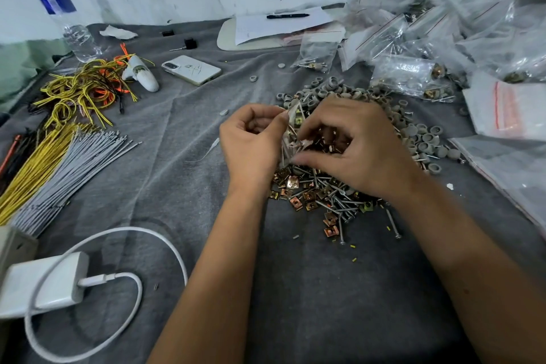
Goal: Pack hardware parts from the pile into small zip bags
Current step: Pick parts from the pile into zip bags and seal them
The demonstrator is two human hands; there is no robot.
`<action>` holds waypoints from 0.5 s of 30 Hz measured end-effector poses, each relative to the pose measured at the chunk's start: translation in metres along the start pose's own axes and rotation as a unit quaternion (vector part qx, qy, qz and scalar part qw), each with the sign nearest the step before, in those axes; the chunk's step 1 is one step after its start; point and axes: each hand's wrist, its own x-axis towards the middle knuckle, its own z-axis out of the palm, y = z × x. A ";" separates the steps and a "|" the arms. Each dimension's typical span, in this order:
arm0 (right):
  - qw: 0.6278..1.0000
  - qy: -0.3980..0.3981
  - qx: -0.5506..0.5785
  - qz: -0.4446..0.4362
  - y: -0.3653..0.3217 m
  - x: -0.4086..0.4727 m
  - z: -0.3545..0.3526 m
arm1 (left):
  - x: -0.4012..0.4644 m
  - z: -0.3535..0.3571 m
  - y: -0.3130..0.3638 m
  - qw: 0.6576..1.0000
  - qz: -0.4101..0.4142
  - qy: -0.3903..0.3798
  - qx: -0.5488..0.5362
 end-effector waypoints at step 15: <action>0.988 0.071 -0.028 0.132 0.009 -0.001 0.010 | -0.013 0.003 0.018 0.988 0.122 -0.036 0.090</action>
